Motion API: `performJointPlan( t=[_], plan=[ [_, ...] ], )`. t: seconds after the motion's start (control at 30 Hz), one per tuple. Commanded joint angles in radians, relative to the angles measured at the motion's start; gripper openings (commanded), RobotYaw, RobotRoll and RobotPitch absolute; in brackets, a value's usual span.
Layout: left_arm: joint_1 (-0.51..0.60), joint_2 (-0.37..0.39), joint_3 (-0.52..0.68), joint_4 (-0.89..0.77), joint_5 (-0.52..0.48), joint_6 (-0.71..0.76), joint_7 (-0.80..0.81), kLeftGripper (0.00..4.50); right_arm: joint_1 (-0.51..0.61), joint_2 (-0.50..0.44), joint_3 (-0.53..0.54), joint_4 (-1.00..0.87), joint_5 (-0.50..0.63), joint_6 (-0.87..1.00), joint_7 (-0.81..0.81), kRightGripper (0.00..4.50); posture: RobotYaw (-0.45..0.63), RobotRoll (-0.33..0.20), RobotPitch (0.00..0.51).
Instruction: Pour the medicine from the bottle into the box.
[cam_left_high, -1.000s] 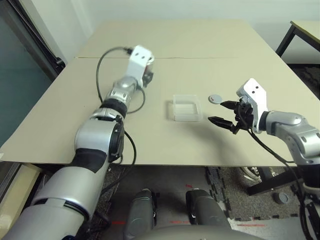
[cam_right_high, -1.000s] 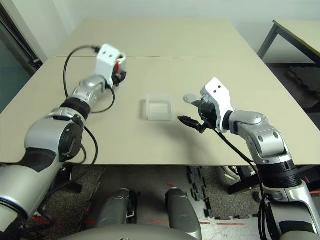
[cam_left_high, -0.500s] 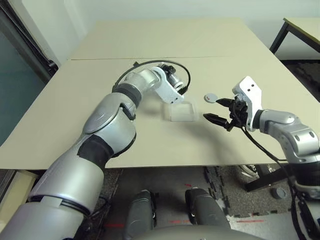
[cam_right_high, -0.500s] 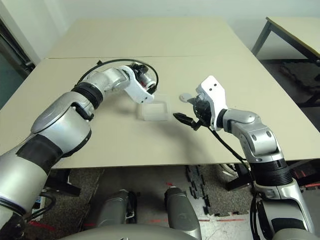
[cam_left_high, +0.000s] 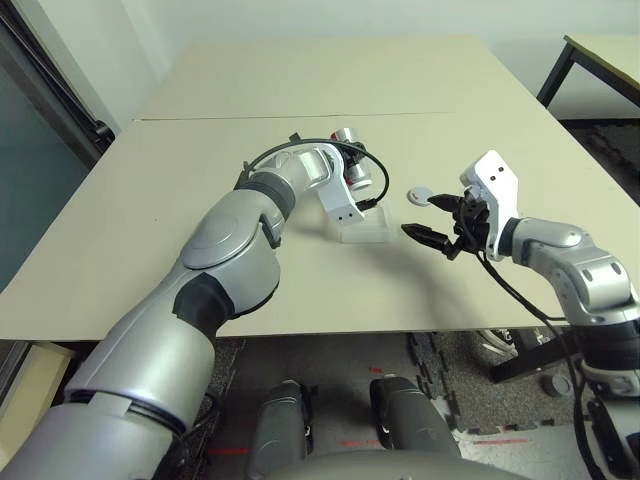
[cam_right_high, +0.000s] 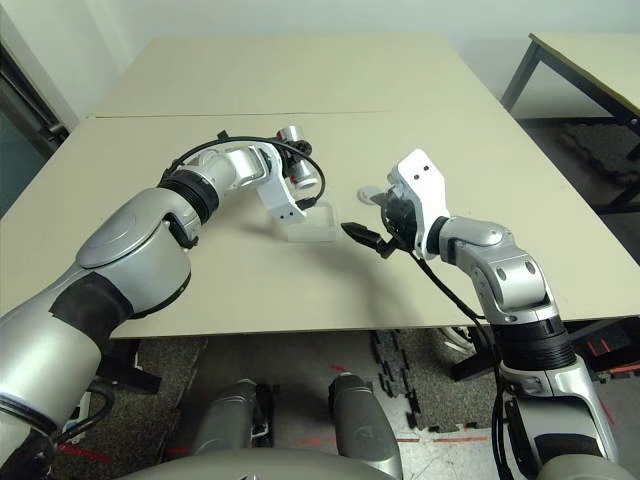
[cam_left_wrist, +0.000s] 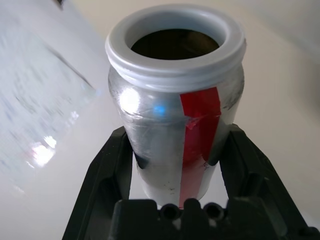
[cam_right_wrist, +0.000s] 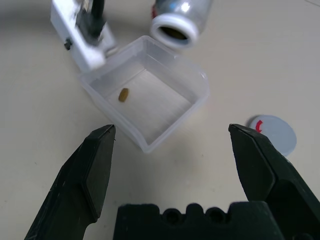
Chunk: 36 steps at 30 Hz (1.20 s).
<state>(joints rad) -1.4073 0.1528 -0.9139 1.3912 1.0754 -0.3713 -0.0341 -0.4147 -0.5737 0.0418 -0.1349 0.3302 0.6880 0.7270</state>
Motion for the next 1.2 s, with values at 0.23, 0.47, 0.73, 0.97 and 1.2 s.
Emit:
performJointPlan(
  t=[0.23, 0.47, 0.73, 0.97, 1.2],
  plan=[
    [0.047, -0.011, 0.685, -0.011, -0.655, 0.191, -0.294, 2.71, -0.013, -0.006, 0.019, 0.018, -0.005, -0.002, 0.014, 4.50, -0.20, 0.000, 0.061],
    [0.130, 0.017, 1.010, -0.035, -0.925, 0.308, -0.223, 2.71, -0.024, -0.002, 0.021, 0.037, -0.006, -0.006, 0.018, 4.50, -0.16, 0.000, 0.060],
    [0.260, 0.038, 1.112, -0.046, -1.010, 0.332, -0.173, 2.71, -0.039, 0.014, 0.039, 0.070, -0.019, -0.017, 0.011, 4.50, -0.11, 0.000, 0.073],
    [0.326, 0.038, 1.118, -0.049, -1.016, 0.343, -0.162, 2.71, -0.030, 0.040, 0.052, 0.058, -0.029, -0.012, 0.001, 4.50, -0.10, 0.000, 0.079],
    [0.364, 0.036, 1.108, -0.050, -1.009, 0.350, -0.166, 2.71, -0.021, 0.052, 0.052, 0.044, -0.028, -0.005, -0.005, 4.50, -0.10, 0.000, 0.084]
  ],
)
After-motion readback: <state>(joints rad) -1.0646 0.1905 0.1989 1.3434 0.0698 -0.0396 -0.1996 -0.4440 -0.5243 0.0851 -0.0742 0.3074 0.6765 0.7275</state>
